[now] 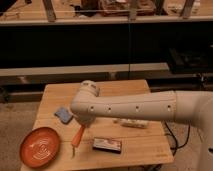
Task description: Place the pepper in the ceramic bowl
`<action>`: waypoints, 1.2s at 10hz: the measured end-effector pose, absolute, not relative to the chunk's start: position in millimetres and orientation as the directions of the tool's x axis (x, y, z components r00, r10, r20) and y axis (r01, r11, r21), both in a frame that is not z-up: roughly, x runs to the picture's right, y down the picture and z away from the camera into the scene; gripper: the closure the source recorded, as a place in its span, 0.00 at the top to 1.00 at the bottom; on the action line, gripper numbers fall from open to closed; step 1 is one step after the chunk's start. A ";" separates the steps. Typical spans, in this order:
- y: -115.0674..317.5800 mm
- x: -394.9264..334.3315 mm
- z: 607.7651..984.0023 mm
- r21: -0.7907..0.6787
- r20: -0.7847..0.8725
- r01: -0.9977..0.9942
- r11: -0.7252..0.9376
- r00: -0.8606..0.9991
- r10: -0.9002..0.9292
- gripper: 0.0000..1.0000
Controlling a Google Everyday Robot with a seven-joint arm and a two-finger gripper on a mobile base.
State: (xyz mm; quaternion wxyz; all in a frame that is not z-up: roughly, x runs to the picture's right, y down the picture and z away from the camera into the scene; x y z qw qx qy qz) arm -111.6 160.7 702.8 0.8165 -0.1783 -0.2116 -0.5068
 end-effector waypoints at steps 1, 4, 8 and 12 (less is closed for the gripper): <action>160.8 -114.8 702.1 -0.075 0.527 0.905 0.419 0.393 -0.753 0.15; 159.1 -124.9 699.6 -0.066 0.533 0.908 0.414 0.383 -0.754 0.15; 163.2 -143.1 702.2 -0.054 0.555 0.906 0.419 0.376 -0.742 0.15; 167.1 -160.7 703.7 -0.033 0.561 0.905 0.424 0.368 -0.741 0.15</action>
